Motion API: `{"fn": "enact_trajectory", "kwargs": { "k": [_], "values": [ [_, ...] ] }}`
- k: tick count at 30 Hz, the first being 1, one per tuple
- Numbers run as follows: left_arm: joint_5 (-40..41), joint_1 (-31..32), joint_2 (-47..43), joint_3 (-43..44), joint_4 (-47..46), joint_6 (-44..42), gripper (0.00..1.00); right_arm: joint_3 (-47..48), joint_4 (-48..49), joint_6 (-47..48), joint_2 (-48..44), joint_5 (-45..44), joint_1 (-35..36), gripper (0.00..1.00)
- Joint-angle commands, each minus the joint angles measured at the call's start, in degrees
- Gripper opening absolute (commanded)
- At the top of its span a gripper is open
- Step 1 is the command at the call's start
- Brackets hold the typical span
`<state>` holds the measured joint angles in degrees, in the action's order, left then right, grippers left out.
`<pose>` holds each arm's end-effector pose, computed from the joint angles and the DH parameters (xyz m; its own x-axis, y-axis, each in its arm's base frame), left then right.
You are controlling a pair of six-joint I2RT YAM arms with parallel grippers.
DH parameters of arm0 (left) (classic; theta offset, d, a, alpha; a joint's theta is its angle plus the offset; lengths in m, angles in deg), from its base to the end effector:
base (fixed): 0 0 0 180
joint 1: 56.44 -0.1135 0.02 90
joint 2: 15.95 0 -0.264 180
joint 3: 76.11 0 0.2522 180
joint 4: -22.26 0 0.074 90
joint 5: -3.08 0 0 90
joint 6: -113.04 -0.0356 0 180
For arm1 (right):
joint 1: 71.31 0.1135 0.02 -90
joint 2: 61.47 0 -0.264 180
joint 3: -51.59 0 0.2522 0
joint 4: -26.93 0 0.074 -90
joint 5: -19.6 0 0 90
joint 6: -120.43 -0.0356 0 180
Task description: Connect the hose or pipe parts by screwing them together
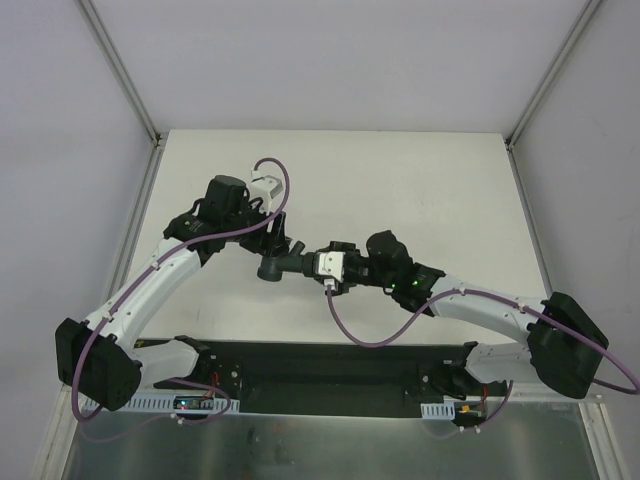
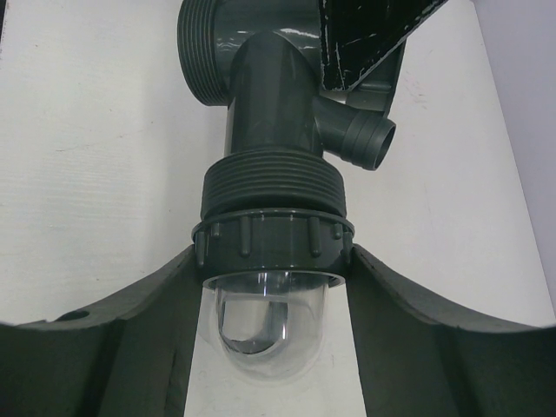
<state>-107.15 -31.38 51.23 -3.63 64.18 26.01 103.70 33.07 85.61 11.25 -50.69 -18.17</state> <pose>0.2257 -0.1191 0.3161 -0.5732 0.2144 -0.7908 0.6200 0.7445 -0.2476 0.1594 0.2326 0.2499 0.6936 -0.3633 -0.6221 -0.6650 0.0091 -0.7468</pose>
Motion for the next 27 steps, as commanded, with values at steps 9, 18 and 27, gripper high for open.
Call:
{"fn": "enact_trajectory", "kwargs": {
  "k": [9,18,27],
  "values": [
    [1.4,0.2,0.0,0.2,-1.7,0.6,0.0,2.3,6.3,-2.0,-0.3,0.1,1.0,0.14],
    [-1.2,0.2,-0.5,0.9,-1.6,0.5,0.0,2.9,6.9,-2.4,0.9,0.8,1.1,0.14],
    [-3.0,0.3,-0.1,0.7,-1.8,1.0,0.0,4.5,6.8,-3.3,2.6,2.0,1.1,0.14]
  ]
}}
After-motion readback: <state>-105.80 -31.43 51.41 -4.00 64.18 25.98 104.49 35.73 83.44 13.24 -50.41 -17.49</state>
